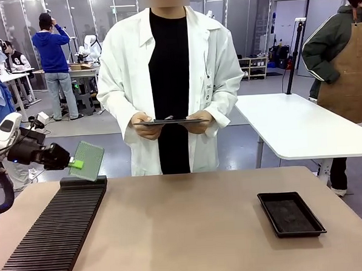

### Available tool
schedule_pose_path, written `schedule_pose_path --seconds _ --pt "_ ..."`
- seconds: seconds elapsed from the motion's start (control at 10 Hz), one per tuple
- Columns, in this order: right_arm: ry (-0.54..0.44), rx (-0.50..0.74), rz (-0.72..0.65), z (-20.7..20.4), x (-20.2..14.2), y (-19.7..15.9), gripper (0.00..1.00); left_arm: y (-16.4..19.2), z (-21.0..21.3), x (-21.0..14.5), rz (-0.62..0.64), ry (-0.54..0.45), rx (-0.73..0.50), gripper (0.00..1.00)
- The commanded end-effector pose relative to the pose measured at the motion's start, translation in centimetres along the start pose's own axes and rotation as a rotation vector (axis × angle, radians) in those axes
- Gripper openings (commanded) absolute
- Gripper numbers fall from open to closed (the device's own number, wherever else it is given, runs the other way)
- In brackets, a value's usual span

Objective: Inspect the PCB.
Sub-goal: Pick up the Blank PCB and present it to the human.

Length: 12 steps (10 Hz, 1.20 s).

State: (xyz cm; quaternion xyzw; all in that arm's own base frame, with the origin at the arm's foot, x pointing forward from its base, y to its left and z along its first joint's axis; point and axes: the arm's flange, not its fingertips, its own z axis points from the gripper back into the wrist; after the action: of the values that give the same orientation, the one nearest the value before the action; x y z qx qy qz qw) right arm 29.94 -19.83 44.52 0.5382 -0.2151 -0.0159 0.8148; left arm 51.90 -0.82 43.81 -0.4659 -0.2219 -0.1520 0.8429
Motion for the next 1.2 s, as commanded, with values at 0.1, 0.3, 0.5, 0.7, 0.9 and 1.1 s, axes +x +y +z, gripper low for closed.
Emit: schedule_pose_path --seconds 0.1,0.3,0.5,0.7,0.9,1.1 --pt "-0.001 0.007 0.007 0.1 -0.1 0.1 1.00 1.7 -2.0 3.5 0.192 -0.039 -0.206 0.02" --pt "-0.001 0.007 0.007 0.1 -0.1 0.1 1.00 2.9 -3.2 4.6 0.296 -0.010 -0.300 0.02" --pt "-0.001 0.007 0.007 0.1 -0.1 0.1 1.00 4.1 -4.2 4.8 0.354 0.030 -0.379 0.02" --pt "-0.001 0.007 0.007 0.1 -0.1 0.1 1.00 4.9 -4.7 5.0 0.360 0.043 -0.425 0.02" --pt "-0.001 0.007 0.007 0.1 -0.1 0.1 1.00 5.6 -5.1 4.8 0.379 0.047 -0.431 0.02" --pt "-0.001 0.007 0.007 0.1 -0.1 0.1 1.00 5.3 -4.9 4.7 0.375 0.033 -0.451 0.02"
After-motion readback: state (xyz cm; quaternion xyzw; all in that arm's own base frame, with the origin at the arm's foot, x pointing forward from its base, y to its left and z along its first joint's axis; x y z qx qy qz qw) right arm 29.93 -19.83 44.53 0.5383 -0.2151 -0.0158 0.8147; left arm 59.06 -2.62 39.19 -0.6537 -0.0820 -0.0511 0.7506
